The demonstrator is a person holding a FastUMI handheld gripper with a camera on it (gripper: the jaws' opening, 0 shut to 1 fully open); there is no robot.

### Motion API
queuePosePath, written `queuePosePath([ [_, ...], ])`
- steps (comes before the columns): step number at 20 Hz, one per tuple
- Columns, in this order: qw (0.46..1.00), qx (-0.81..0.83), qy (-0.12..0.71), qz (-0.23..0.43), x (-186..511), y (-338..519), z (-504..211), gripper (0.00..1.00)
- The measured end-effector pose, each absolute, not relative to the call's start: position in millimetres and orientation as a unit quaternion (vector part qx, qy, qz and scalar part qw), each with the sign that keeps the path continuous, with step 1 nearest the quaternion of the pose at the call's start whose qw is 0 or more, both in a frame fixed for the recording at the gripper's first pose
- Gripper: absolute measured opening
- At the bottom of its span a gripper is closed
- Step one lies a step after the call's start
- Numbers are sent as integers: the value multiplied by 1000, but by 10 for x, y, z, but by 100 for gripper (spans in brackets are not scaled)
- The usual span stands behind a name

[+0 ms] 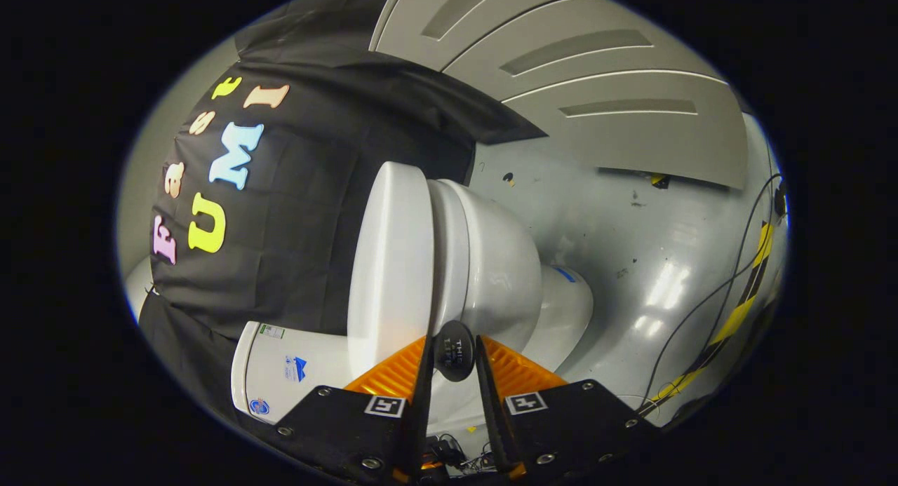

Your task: Open the toilet lid.

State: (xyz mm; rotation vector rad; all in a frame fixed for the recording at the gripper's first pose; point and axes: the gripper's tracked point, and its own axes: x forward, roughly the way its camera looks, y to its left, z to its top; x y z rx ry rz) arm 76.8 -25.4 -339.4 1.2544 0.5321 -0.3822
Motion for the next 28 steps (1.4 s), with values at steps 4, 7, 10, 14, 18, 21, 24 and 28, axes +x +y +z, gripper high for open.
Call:
queuePosePath([
  [4,757,580,243,-175,777,-284,-3396,26],
  [7,756,585,239,-171,767,-280,-3363,21],
  [10,757,590,232,-162,778,-293,-3295,13],
  [14,764,578,236,-163,805,-274,-3281,2],
  [18,765,567,252,-174,792,-296,-3274,0],
  [21,772,555,258,-173,793,-264,-3239,0],
  [24,781,537,265,-178,816,-283,-3077,0],
  [28,805,505,254,-180,877,-252,-2792,0],
])
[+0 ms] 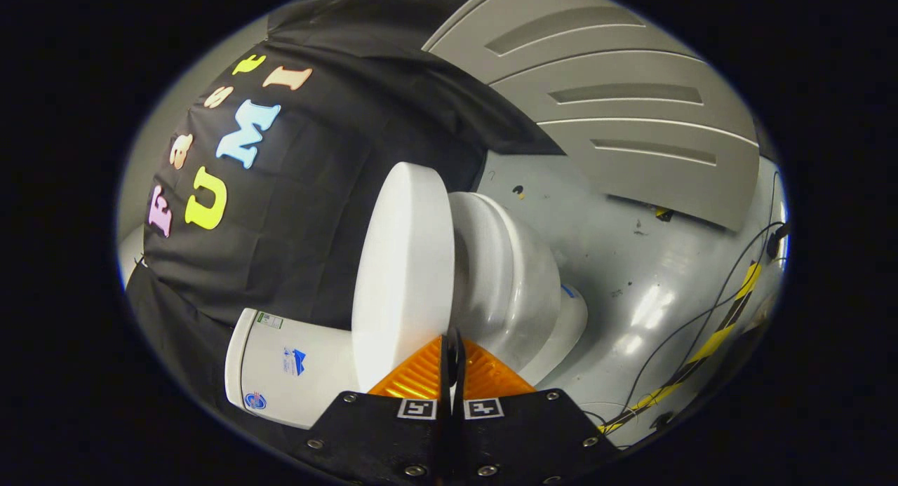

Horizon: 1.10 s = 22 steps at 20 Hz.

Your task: Open the toilet lid.

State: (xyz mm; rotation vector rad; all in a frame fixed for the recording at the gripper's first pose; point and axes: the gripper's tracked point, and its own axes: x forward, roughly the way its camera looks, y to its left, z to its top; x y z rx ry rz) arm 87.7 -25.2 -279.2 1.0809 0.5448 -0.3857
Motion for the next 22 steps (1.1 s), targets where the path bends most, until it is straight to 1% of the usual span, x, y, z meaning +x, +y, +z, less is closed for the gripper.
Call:
queuePosePath([
  [4,819,483,249,-184,934,-212,-2465,0],
  [7,842,448,248,-172,1012,-147,-2242,0],
  [16,879,377,246,-157,1134,75,-1718,0],
  [22,890,353,243,-153,1179,191,-1568,0],
])
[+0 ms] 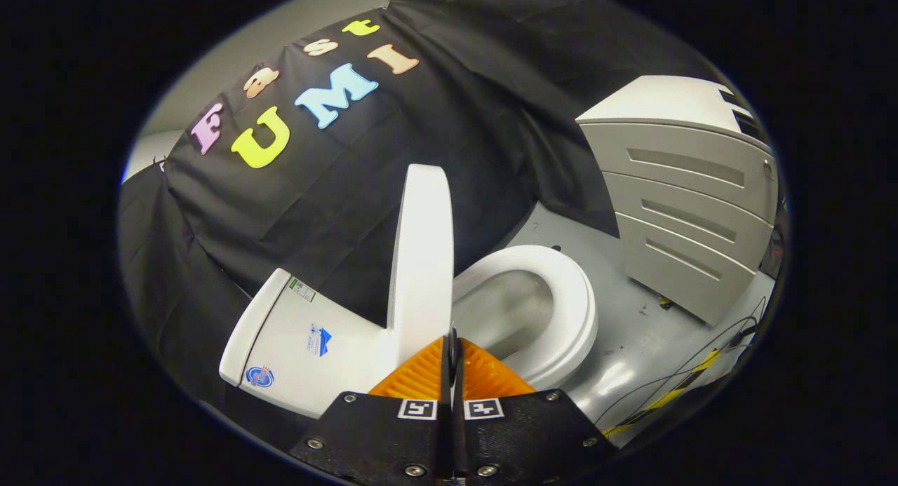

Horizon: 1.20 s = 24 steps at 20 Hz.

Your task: Open the toilet lid.

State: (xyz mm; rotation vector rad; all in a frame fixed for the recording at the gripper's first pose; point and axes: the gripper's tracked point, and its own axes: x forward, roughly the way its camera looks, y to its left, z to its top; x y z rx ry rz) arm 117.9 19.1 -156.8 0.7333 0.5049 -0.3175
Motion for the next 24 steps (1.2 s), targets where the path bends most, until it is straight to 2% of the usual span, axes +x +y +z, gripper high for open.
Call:
queuePosePath([
  [6,901,333,235,-147,1240,373,-1357,0],
  [24,961,134,223,-96,1513,1105,-757,0],
])
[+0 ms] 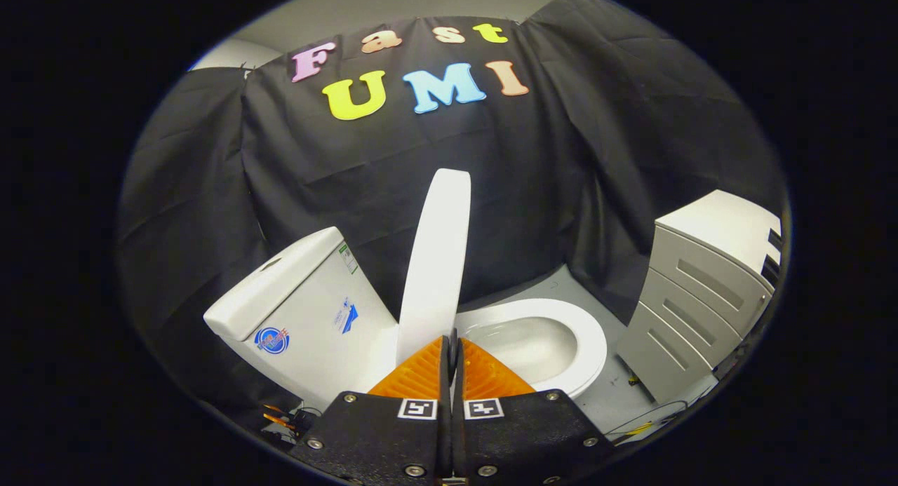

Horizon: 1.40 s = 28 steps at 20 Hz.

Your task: Open the toilet lid.

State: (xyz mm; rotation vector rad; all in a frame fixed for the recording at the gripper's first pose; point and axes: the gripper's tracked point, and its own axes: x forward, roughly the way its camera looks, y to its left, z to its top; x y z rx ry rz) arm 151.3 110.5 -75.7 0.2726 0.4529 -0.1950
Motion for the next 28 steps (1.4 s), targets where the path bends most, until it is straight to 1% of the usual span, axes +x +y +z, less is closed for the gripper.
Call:
queuePosePath([
  [7,972,77,212,-67,1610,1549,-596,0],
  [12,978,68,193,-36,1691,1850,-502,0],
  [20,982,27,185,25,1795,2355,-483,0],
  [28,983,2,174,63,1851,2736,-497,0],
])
